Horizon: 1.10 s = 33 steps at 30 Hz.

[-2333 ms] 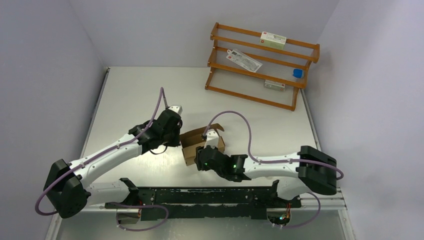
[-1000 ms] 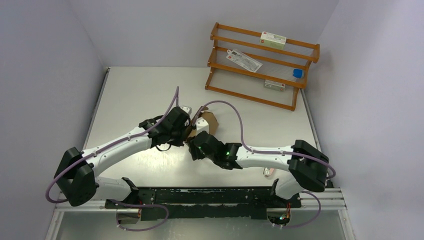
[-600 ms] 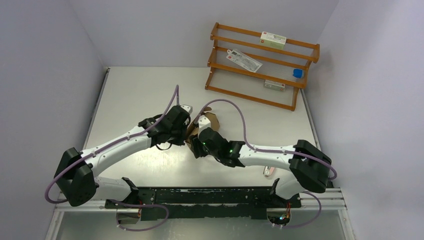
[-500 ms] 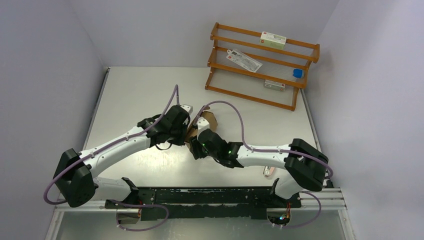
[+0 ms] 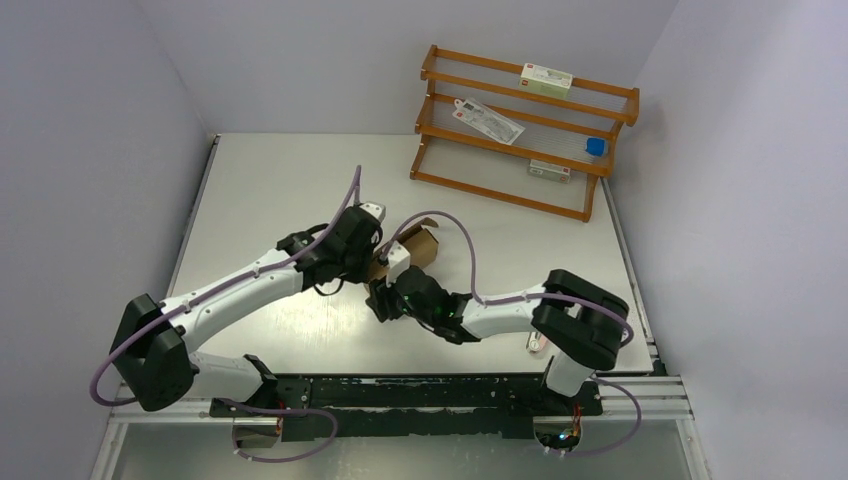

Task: Fold the paper box

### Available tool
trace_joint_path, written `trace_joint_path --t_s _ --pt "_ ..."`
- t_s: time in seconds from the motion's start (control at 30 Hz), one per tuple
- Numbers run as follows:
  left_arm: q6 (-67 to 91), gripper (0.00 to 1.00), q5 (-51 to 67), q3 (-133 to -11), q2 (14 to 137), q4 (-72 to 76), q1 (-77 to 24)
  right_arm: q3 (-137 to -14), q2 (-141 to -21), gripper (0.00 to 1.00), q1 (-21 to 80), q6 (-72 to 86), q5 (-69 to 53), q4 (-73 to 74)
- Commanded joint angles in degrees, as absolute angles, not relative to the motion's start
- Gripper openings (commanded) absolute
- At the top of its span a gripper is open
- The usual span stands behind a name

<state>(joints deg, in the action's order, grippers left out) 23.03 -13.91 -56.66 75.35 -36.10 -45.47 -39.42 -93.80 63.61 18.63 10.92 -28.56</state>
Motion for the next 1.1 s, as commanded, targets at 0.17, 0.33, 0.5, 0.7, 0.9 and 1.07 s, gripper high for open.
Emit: trace_joint_path --t_s 0.17,0.33,0.5,0.7,0.9,1.07 --pt "19.7 0.05 -21.7 -60.5 76.7 -36.0 -45.2 -42.5 -99.2 0.53 65.5 16.8 10.9 -40.2" --pt "20.7 0.05 -23.8 -61.5 78.5 -36.6 -44.6 -43.1 -97.7 0.54 65.5 16.2 11.4 -37.5" --pt "20.9 0.05 -23.6 -61.6 79.0 -36.1 -44.3 -41.7 -94.5 0.59 65.5 16.3 11.5 -33.3" --pt "20.6 0.05 -23.8 -62.1 79.0 -36.3 -44.1 -38.1 -88.4 0.63 65.3 15.4 15.2 -27.9" --pt "20.4 0.05 -23.2 -61.8 79.2 -36.4 -44.0 -33.3 -86.6 0.60 62.4 13.5 23.1 -28.3" --pt "19.9 0.05 -21.7 -61.4 79.4 -36.1 -44.0 -32.6 -88.0 0.48 60.6 14.1 27.1 -33.2"
